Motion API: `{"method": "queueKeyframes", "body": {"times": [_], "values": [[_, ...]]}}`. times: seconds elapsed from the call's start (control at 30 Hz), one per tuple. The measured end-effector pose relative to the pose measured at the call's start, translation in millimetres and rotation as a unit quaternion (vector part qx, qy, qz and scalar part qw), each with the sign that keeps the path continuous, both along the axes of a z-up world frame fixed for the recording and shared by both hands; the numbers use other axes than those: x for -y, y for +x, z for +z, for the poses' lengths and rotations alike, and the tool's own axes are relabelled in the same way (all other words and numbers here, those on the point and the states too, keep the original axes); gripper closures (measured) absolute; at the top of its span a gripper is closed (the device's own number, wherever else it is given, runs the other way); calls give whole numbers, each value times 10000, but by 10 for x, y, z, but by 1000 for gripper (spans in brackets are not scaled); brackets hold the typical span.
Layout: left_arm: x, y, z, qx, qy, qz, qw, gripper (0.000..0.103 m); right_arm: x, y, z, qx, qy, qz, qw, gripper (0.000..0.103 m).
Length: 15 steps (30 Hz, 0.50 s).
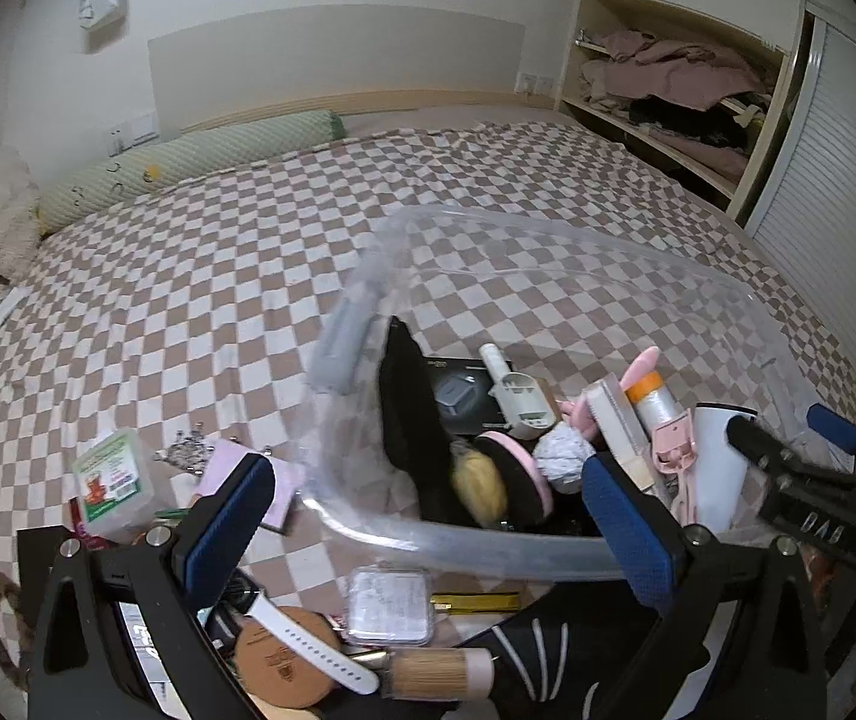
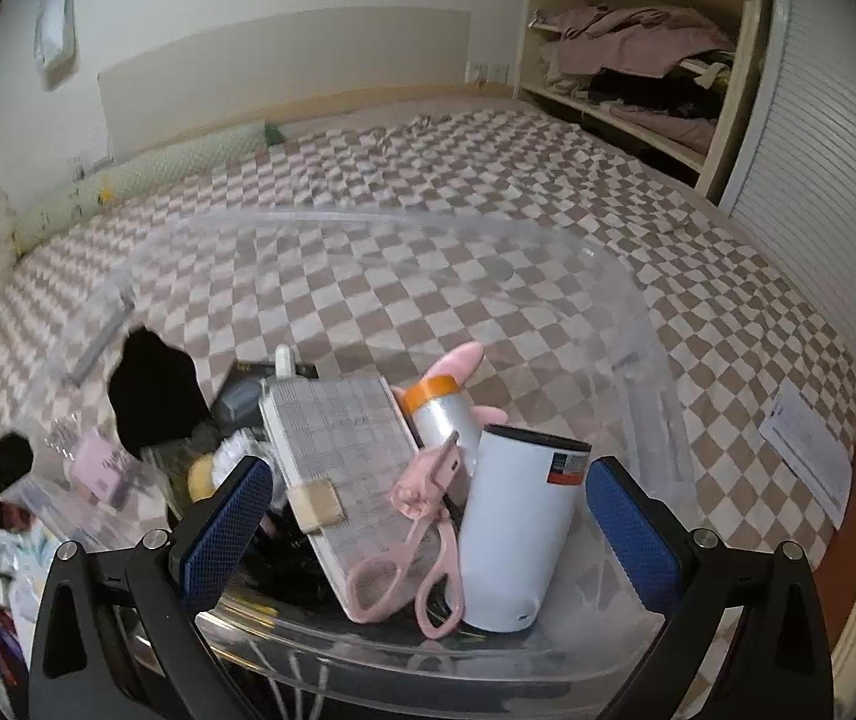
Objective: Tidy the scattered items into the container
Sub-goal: 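Withdraw both open tools from the clear box back over the scattered items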
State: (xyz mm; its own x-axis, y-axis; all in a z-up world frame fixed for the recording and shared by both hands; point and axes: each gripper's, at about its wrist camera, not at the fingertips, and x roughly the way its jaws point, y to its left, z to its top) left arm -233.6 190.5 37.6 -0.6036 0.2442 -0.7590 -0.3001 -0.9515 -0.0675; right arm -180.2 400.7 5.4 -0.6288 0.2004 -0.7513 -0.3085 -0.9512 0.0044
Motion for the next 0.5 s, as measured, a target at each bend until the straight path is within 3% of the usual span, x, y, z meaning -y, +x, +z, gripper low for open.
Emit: {"method": "queueKeyframes", "body": {"times": [0.13,0.5], "values": [[175,69,89,-185,5,61,9998,0,47,58,99,-457,-209,62,9987,0],[754,272,316,-401,193,440,9980,0,588,45,234,-564,-97,929,9940,0]]}}
